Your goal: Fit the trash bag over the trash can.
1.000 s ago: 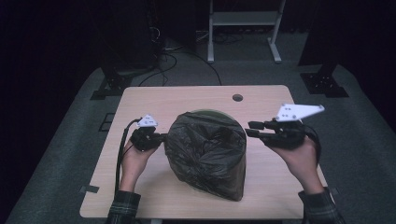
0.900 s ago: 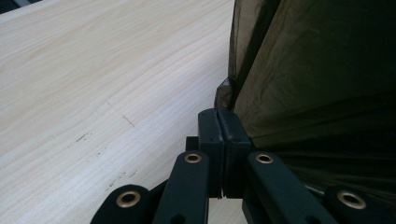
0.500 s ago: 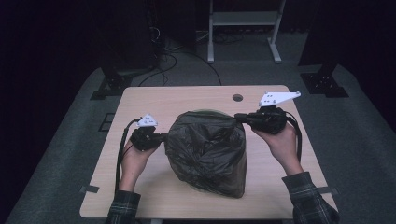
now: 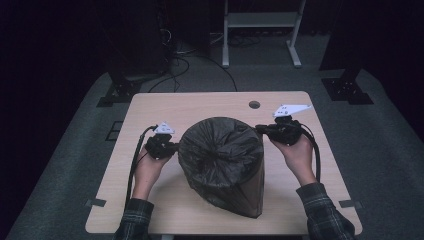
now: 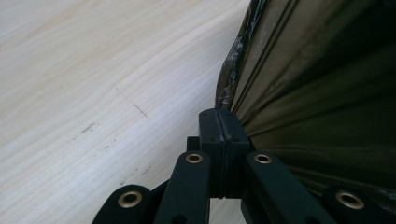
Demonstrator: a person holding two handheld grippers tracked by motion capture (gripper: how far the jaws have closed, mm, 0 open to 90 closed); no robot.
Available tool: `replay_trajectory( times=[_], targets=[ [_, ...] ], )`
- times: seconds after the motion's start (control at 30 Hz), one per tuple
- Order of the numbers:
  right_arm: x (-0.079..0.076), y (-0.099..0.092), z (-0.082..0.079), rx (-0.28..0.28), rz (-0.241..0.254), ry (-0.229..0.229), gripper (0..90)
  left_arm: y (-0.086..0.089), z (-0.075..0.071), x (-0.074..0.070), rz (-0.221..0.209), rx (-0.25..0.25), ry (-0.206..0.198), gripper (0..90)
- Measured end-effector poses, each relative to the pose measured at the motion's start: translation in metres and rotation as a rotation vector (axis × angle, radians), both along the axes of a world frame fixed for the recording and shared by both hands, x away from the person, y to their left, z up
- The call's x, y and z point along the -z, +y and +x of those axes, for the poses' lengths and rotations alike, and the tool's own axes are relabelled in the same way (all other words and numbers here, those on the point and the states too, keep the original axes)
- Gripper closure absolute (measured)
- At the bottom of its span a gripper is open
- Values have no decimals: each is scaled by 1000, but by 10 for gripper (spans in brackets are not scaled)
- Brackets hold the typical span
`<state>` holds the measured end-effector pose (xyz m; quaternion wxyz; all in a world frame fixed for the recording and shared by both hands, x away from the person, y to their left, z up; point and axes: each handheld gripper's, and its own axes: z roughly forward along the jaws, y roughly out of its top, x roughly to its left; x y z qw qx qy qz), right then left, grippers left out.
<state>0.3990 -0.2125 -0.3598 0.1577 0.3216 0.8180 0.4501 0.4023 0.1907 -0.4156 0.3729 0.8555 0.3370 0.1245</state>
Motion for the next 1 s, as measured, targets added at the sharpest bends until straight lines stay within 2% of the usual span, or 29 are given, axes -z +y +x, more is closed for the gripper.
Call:
replay_trajectory(
  times=[0.4,0.6,0.67,0.77,0.87,0.93,1.0],
  targets=[
    [54,-14,-2,48,-17,80,900,-1,-5,17,48,8,33,897],
    [76,-17,-4,60,-38,116,900,3,-6,20,30,1,39,894],
    [76,-18,-5,63,-36,107,900,5,-7,17,8,0,28,872],
    [67,-22,-6,73,-13,88,746,9,-9,10,-7,-2,9,796],
    [55,-26,-9,98,10,58,601,15,-12,2,-23,-16,-15,669],
    [46,-29,-11,116,28,50,517,20,-16,-4,-40,-25,-27,526],
    [39,-32,-14,130,42,27,448,25,-22,-9,-49,-20,-31,455]
  ],
)
